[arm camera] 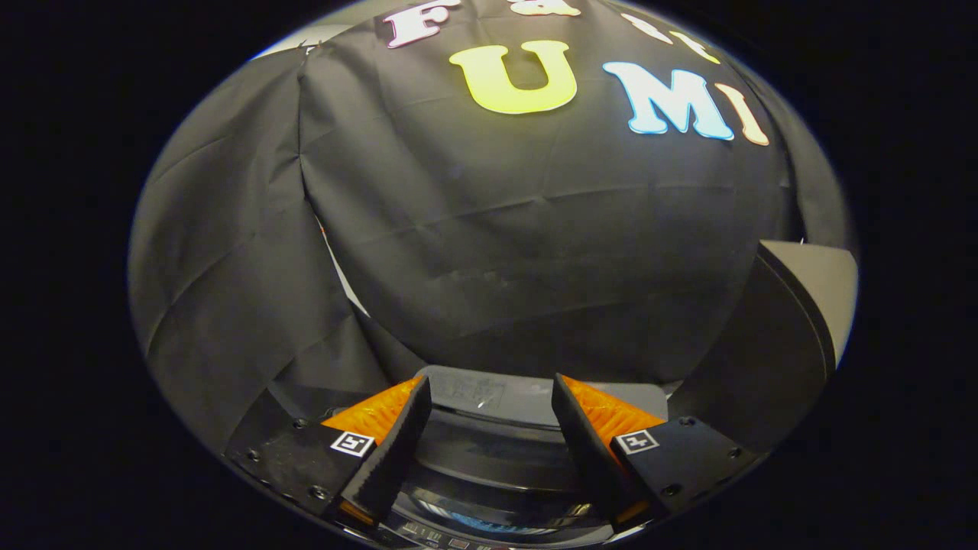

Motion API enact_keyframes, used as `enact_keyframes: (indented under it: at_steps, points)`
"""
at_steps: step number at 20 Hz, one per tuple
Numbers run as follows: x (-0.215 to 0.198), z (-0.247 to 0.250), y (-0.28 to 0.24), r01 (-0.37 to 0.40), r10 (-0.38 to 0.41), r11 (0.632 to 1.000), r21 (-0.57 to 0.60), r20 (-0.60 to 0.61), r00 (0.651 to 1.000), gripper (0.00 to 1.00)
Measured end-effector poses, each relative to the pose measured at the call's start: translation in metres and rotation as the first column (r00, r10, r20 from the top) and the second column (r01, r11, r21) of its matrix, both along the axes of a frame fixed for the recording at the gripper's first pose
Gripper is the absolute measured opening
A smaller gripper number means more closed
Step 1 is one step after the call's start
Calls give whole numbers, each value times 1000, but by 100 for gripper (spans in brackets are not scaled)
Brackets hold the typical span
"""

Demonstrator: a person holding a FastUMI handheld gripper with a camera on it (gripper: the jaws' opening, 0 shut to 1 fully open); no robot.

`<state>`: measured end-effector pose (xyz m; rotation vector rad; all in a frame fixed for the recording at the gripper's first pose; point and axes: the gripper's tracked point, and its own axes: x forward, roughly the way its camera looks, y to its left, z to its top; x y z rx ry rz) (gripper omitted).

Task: Put the clothes into the washing machine and then close the washing machine lid.

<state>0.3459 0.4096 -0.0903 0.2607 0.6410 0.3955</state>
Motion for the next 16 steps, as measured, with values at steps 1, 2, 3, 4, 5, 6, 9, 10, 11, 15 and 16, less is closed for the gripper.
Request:
enact_keyframes:
  at_steps: [1, 2, 3, 4, 5, 6, 9, 10, 11, 15, 16]
  points:
    - [-10, -5, 0, 1, -1, 1000, 2, -13, 1000, 99]
    - [-21, -6, -2, 2, -2, 1000, 3, -15, 1000, 99]
    - [-31, -4, -5, 7, -7, 1000, -3, 2, 1000, 99]
    - [-42, -4, -6, 3, -3, 1000, -17, 21, 1000, 99]
    - [-50, -6, -8, -4, 5, 1000, -28, 34, 999, 99]
    - [-61, -9, -8, -22, 23, 999, -37, 37, 999, 99]
    - [-96, -13, -13, -42, 44, 998, -55, 36, 998, 99]
    - [-104, -11, -18, -36, 37, 998, -47, 38, 999, 99]
    - [-111, -7, -24, -28, 30, 999, -34, 43, 999, 99]
    - [-141, 32, -59, 3, -4, 1000, 12, 121, 993, 99]
    - [-148, 39, -71, 9, -12, 1000, 20, 143, 990, 99]
